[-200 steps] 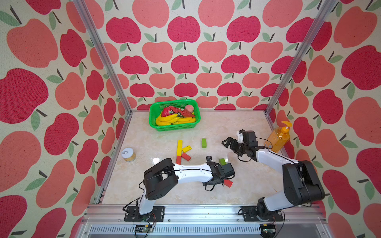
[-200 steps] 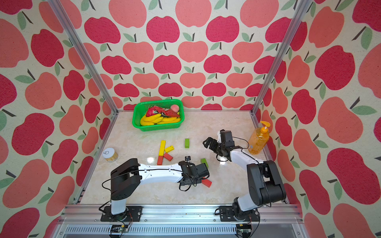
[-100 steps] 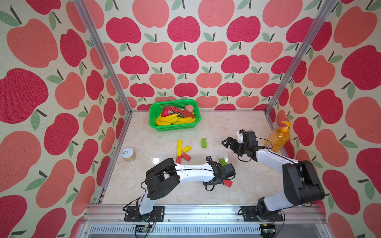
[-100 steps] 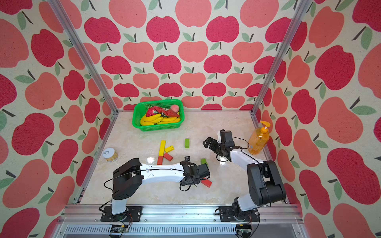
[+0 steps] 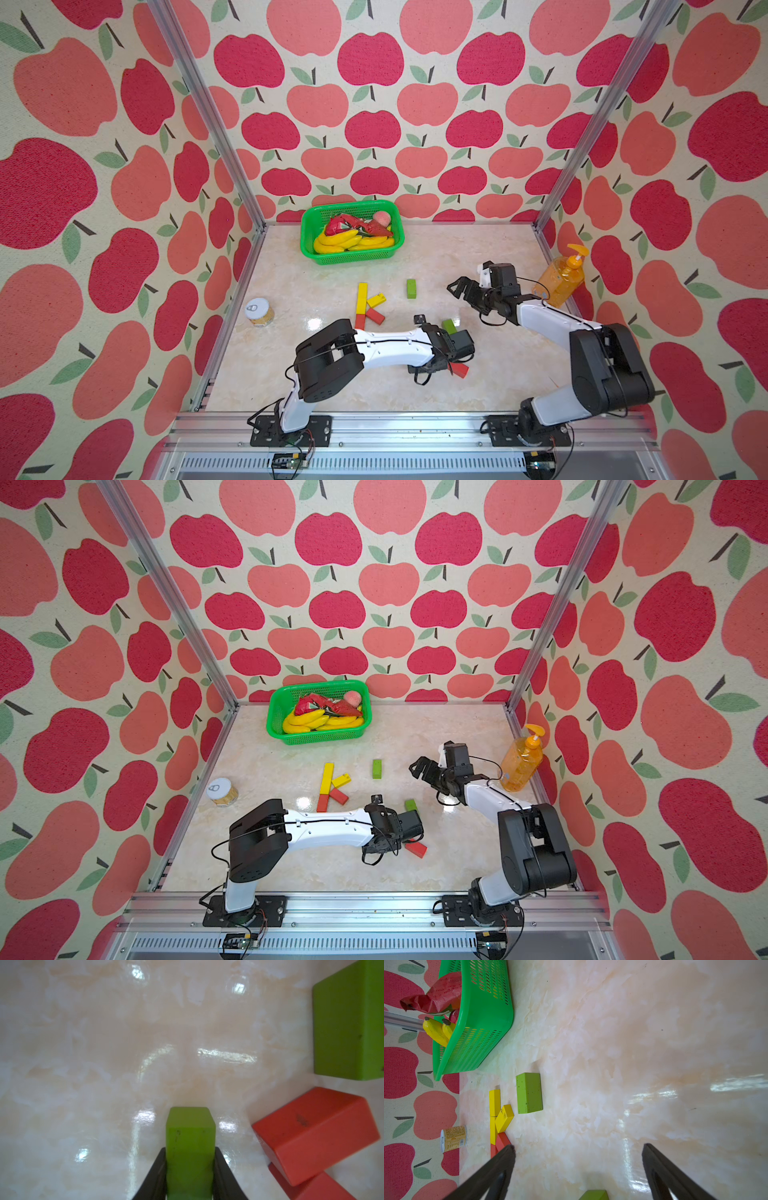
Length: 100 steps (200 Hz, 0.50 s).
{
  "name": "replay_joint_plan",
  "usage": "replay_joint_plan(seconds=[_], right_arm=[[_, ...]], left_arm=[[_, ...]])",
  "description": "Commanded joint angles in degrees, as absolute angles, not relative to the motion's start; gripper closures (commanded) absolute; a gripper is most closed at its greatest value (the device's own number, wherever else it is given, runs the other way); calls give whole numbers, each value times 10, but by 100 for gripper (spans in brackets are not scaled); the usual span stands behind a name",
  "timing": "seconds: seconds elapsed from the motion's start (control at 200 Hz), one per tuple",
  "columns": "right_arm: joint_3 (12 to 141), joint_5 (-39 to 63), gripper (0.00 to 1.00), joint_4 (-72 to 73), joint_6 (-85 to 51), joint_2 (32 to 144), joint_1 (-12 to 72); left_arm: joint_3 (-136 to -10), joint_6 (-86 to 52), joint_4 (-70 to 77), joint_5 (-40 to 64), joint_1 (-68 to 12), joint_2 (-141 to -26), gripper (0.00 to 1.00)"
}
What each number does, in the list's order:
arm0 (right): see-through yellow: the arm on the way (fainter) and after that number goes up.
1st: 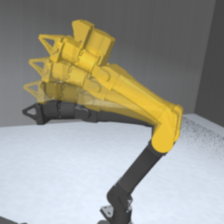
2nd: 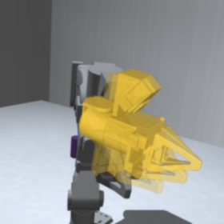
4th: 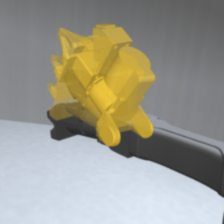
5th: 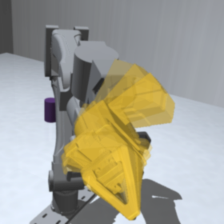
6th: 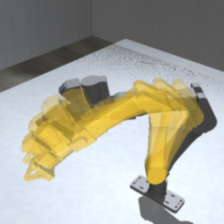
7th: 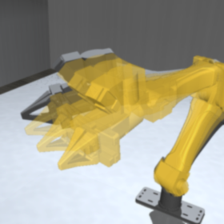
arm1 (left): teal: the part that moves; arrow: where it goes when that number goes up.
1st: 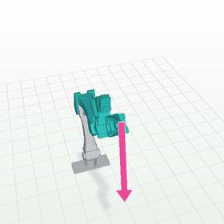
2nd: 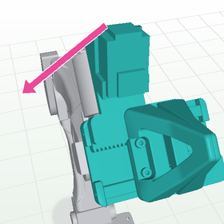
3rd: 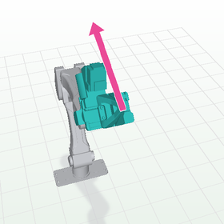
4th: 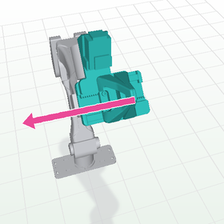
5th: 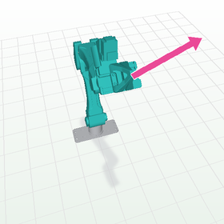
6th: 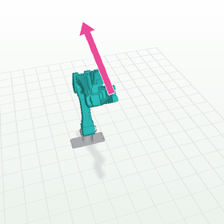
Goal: Assemble the letter k with building blocks
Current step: Pick up the building block from the center of the board.
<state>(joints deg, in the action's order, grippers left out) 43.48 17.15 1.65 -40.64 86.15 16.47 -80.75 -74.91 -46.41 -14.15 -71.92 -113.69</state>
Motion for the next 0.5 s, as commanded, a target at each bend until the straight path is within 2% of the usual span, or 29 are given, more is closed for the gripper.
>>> replay_joint_plan(seconds=[0.0, 0.495], right_arm=[[433, 181, 1, 11, -416, 858, 161], [426, 193, 1, 23, -417, 850, 160]], left_arm=[[-820, -722, -495, -161, -715, -1118, 83], [-904, -505, -492, -71, -580, -1091, 82]])
